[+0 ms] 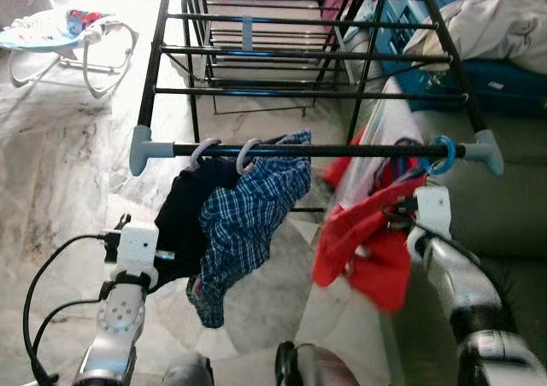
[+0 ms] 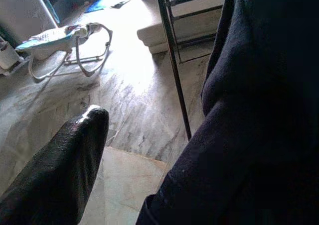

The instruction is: Hang hanger

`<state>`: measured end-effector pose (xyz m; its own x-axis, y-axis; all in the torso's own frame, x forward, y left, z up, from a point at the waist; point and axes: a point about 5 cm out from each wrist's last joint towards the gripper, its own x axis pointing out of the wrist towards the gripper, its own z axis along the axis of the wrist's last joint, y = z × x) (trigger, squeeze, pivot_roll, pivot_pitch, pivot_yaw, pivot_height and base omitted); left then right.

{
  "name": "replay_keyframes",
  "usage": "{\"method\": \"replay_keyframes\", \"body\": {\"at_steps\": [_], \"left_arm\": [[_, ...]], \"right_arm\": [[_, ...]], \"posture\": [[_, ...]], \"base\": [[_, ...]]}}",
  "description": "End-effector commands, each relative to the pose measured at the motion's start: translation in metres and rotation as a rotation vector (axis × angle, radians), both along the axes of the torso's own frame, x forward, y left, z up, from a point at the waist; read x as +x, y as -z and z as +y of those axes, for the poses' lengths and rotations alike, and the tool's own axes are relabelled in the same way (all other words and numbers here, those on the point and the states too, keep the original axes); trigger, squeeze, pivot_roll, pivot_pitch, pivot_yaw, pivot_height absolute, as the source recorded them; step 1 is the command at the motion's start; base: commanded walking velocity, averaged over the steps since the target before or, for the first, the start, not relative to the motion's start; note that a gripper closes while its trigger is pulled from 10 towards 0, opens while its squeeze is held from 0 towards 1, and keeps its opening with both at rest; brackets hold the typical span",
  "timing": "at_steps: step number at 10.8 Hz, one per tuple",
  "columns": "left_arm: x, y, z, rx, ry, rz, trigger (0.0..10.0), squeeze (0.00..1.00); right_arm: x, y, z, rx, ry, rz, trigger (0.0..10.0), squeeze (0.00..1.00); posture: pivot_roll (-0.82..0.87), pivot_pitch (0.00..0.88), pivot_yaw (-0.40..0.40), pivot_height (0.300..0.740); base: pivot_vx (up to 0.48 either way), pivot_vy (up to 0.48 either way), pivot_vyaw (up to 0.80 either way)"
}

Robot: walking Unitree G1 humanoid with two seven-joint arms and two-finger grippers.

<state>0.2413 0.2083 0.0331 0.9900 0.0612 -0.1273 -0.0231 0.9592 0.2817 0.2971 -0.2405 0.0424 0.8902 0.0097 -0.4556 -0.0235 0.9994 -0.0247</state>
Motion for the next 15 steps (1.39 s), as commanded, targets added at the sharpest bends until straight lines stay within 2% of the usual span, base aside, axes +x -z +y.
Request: {"method": "replay_keyframes", "body": {"at_steps": [1, 2, 3, 4, 7, 8, 9, 10, 11, 12, 13, 15], "left_arm": [[-0.006, 0.006, -0.001, -0.001, 0.005, 0.038, 10.0, 0.00], [-0.007, 0.008, -0.002, 0.004, 0.007, 0.049, 10.0, 0.00], [-0.008, 0.008, 0.000, 0.010, -0.002, 0.052, 10.0, 0.00], [-0.008, 0.008, 0.002, 0.020, -0.017, 0.055, 10.0, 0.00], [-0.016, 0.013, 0.000, 0.007, -0.035, 0.070, 10.0, 0.00], [-0.019, 0.014, -0.002, 0.006, -0.035, 0.072, 10.0, 0.00], [-0.019, 0.014, -0.004, 0.002, -0.032, 0.070, 10.0, 0.00], [-0.019, 0.013, -0.004, -0.001, -0.032, 0.069, 10.0, 0.00], [-0.019, 0.013, -0.004, 0.000, -0.035, 0.069, 10.0, 0.00], [-0.019, 0.013, -0.004, 0.002, -0.033, 0.071, 10.0, 0.00], [-0.019, 0.013, -0.005, 0.007, -0.024, 0.074, 10.0, 0.00], [-0.018, 0.013, -0.004, 0.008, -0.022, 0.075, 10.0, 0.00]], "right_arm": [[-0.015, 0.018, 0.002, -0.017, -0.004, 0.066, 10.0, 1.00], [-0.019, 0.018, 0.004, -0.042, -0.009, 0.028, 10.0, 1.00], [-0.021, 0.012, 0.007, -0.107, -0.047, -0.054, 10.0, 1.00], [-0.027, 0.008, 0.011, -0.103, -0.040, -0.097, 10.0, 1.00], [-0.058, 0.018, 0.026, -0.110, -0.038, -0.130, 10.0, 1.00], [-0.067, 0.017, 0.027, -0.127, -0.013, -0.157, 10.0, 1.00], [-0.075, 0.008, 0.021, -0.172, 0.046, -0.233, 10.0, 1.00], [-0.085, 0.008, 0.015, -0.162, 0.116, -0.246, 10.0, 1.00], [-0.091, 0.009, 0.014, -0.152, 0.129, -0.242, 10.0, 1.00], [-0.094, 0.009, 0.015, -0.141, 0.140, -0.248, 10.0, 1.00], [-0.094, -0.003, 0.015, -0.161, 0.170, -0.334, 10.0, 1.00], [-0.082, -0.024, 0.019, -0.171, 0.166, -0.433, 10.0, 1.00]], "posture": [[0.01, 0.130, -0.058, 0.740], [0.01, 0.127, -0.057, 0.740], [0.01, 0.123, -0.059, 0.740], [0.01, 0.127, -0.063, 0.740], [0.00, 0.136, -0.059, 0.740], [0.00, 0.138, -0.059, 0.740], [0.00, 0.143, -0.061, 0.740], [-0.01, 0.148, -0.060, 0.740], [-0.01, 0.148, -0.060, 0.740], [-0.02, 0.151, -0.057, 0.740], [-0.01, 0.153, -0.057, 0.740], [-0.01, 0.157, -0.057, 0.740]], "base": [[0.000, 0.000, 0.00], [0.000, 0.000, 0.00], [0.000, 0.000, 0.00], [0.000, 0.000, 0.00], [0.000, 0.000, 0.00], [0.000, 0.000, 0.00], [0.000, 0.000, 0.00], [0.000, 0.000, 0.00], [0.000, 0.000, 0.00], [0.000, 0.000, 0.00], [0.000, 0.000, 0.00], [0.000, 0.000, 0.00]]}}
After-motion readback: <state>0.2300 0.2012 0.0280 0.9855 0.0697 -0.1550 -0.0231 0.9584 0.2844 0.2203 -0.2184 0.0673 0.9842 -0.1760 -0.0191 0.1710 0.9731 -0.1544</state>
